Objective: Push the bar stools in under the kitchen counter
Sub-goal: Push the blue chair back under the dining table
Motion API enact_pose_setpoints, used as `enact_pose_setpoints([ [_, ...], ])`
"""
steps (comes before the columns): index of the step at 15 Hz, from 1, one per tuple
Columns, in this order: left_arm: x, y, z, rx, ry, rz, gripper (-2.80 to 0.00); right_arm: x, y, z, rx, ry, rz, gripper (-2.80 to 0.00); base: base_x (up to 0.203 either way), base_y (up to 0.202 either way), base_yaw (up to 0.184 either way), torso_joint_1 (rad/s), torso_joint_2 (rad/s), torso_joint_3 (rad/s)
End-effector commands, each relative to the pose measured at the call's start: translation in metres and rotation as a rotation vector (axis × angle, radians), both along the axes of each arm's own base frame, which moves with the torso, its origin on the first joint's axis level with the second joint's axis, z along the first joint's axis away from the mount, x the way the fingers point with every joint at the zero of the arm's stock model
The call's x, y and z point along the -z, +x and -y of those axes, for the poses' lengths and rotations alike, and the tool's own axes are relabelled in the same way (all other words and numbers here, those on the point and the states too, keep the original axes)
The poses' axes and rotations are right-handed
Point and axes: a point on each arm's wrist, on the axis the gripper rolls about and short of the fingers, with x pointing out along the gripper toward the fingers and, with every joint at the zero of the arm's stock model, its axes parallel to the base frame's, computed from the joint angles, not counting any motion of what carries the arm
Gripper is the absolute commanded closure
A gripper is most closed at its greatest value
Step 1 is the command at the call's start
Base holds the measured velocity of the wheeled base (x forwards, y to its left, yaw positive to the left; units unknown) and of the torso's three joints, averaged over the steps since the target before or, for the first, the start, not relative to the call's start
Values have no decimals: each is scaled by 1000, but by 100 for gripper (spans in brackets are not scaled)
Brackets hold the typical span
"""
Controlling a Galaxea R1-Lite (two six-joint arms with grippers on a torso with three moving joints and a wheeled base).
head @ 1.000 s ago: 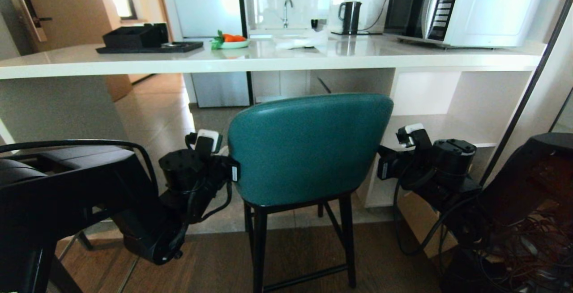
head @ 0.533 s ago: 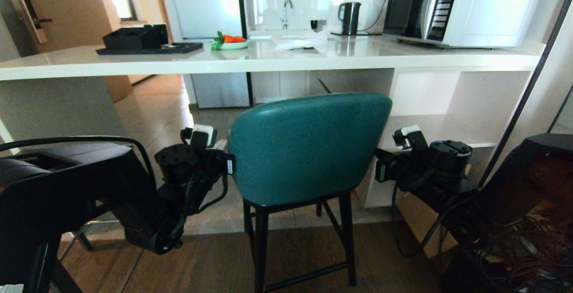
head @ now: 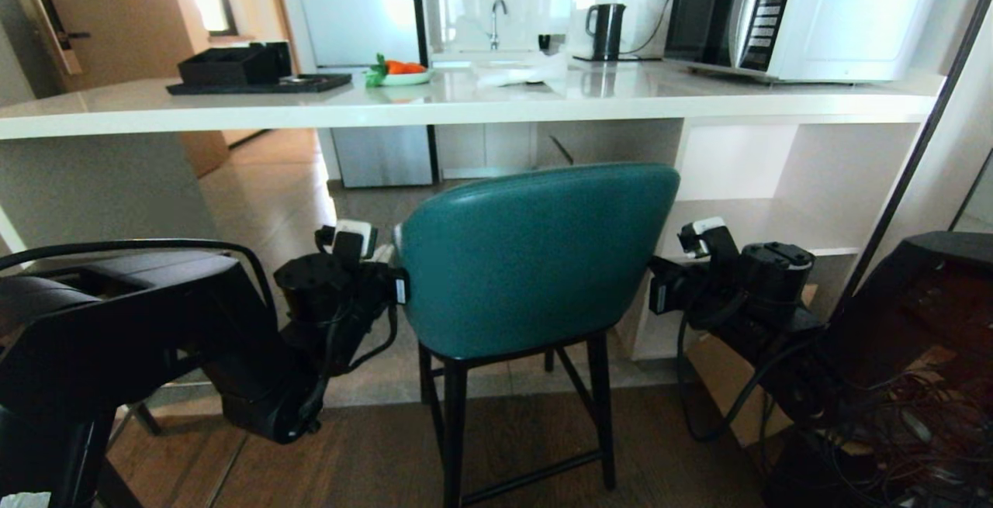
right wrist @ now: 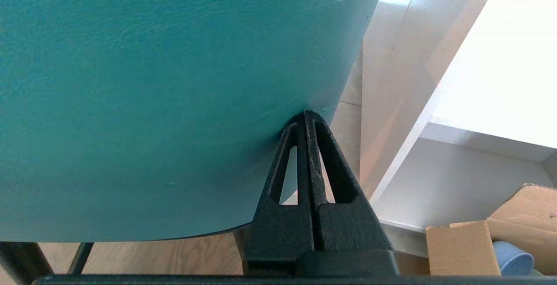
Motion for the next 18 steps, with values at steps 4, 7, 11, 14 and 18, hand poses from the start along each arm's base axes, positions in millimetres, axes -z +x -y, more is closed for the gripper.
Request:
enact_pose_setpoints([
  [4, -21, -51, 17, 59, -10, -5, 0, -5, 32, 39, 9, 14, 48, 0, 0, 0, 0, 0, 0, 0],
  [7, -29, -63, 22, 16, -36, -29, 0, -6, 55, 57, 4, 17, 69, 0, 0, 0, 0, 0, 0, 0],
  [11, -28, -64, 20, -21, -49, -37, 0, -19, 80, 66, -2, 19, 102, 0, 0, 0, 0, 0, 0, 0],
  [14, -22, -58, 18, -37, -47, -46, 0, -27, 99, 61, -42, 21, 143, 0, 0, 0, 0, 0, 0, 0],
  [18, -10, -50, 23, -62, -37, -64, 0, -25, 112, 40, -137, 24, 141, 0, 0, 0, 0, 0, 0, 0],
])
